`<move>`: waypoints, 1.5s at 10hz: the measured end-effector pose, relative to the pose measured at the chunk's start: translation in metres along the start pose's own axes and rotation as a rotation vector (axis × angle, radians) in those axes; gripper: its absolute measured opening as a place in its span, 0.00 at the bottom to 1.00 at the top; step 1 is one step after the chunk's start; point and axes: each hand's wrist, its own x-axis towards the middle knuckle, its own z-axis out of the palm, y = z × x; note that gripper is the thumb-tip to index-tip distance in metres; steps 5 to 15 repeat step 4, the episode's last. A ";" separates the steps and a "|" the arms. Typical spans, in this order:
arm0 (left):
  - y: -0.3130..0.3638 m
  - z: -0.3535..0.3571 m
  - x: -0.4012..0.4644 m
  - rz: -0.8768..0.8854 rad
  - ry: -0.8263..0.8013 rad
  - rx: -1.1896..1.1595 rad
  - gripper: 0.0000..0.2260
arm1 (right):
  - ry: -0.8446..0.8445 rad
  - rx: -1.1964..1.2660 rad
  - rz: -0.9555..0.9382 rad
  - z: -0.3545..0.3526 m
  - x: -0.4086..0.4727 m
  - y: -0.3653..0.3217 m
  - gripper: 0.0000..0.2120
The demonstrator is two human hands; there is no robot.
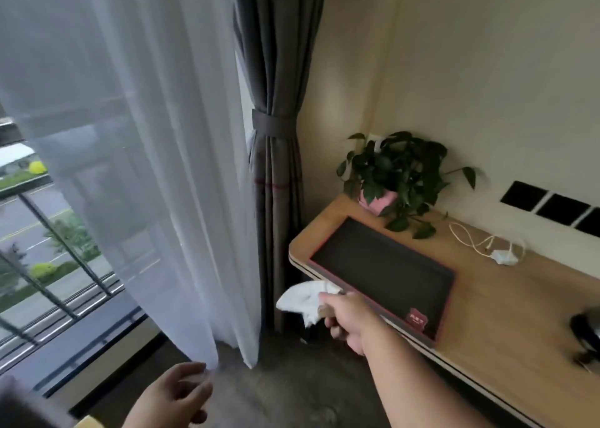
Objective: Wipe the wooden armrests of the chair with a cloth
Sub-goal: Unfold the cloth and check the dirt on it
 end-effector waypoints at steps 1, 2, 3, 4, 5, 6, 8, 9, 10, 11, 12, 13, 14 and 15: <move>0.017 0.016 0.010 0.005 -0.006 0.102 0.09 | 0.152 0.227 -0.014 -0.028 0.043 -0.035 0.05; 0.031 0.028 0.020 0.011 0.015 0.140 0.09 | 0.200 0.441 -0.082 -0.040 0.077 -0.061 0.09; 0.046 0.040 0.031 0.042 0.044 0.146 0.09 | 0.136 0.553 -0.128 -0.042 0.101 -0.071 0.19; 0.061 0.052 0.043 0.096 0.072 0.122 0.08 | 0.158 0.443 0.053 -0.035 0.117 -0.049 0.24; 0.061 0.052 0.043 0.096 0.072 0.122 0.08 | 0.158 0.443 0.053 -0.035 0.117 -0.049 0.24; 0.061 0.052 0.043 0.096 0.072 0.122 0.08 | 0.158 0.443 0.053 -0.035 0.117 -0.049 0.24; 0.061 0.052 0.043 0.096 0.072 0.122 0.08 | 0.158 0.443 0.053 -0.035 0.117 -0.049 0.24; 0.061 0.052 0.043 0.096 0.072 0.122 0.08 | 0.158 0.443 0.053 -0.035 0.117 -0.049 0.24; 0.061 0.052 0.043 0.096 0.072 0.122 0.08 | 0.158 0.443 0.053 -0.035 0.117 -0.049 0.24; 0.061 0.052 0.043 0.096 0.072 0.122 0.08 | 0.158 0.443 0.053 -0.035 0.117 -0.049 0.24; 0.061 0.052 0.043 0.096 0.072 0.122 0.08 | 0.158 0.443 0.053 -0.035 0.117 -0.049 0.24; 0.061 0.052 0.043 0.096 0.072 0.122 0.08 | 0.158 0.443 0.053 -0.035 0.117 -0.049 0.24; 0.061 0.052 0.043 0.096 0.072 0.122 0.08 | 0.158 0.443 0.053 -0.035 0.117 -0.049 0.24; 0.061 0.052 0.043 0.096 0.072 0.122 0.08 | 0.158 0.443 0.053 -0.035 0.117 -0.049 0.24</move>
